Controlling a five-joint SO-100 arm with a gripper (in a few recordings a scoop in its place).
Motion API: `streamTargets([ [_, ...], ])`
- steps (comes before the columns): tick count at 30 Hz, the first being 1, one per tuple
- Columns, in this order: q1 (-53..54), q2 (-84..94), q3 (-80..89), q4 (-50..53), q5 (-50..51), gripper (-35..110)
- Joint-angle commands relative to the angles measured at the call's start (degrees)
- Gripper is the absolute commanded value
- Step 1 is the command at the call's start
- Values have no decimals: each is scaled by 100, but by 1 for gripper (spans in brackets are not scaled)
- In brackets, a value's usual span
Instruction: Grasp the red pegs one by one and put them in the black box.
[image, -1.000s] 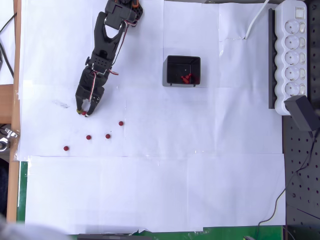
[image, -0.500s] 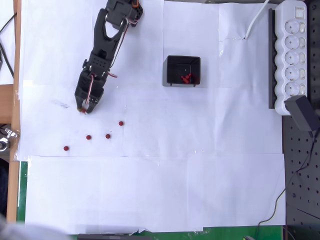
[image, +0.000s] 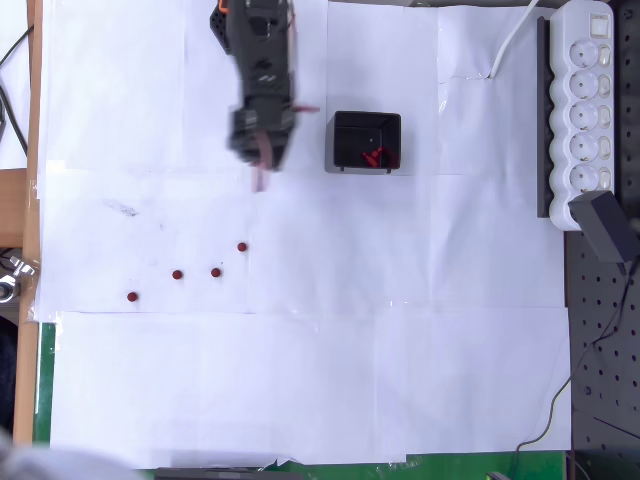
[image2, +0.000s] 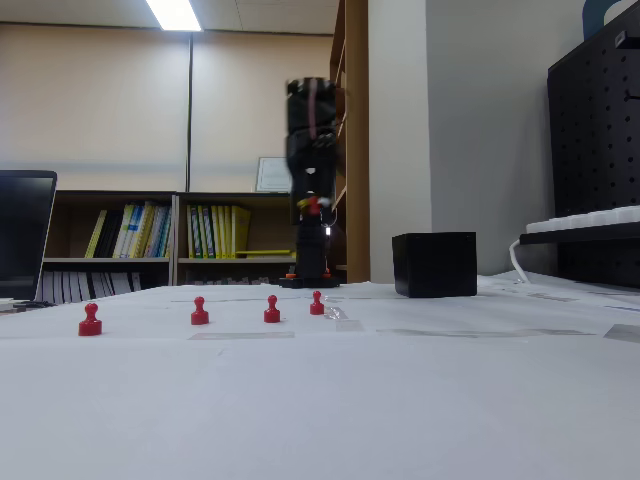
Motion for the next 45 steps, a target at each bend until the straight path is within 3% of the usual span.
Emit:
streamTargets([
  [1, -1415, -308, 466, 88, -615, 0],
  [9, -2742, 536, -79, -879, -1468, 0],
  [21, -2514, 1248, -1538, -2812, -1433, 0],
  [37, -2426, 984, -1151, -2250, -1362, 10],
  [45, -2030, -308, 404, -1257, -1371, 10],
])
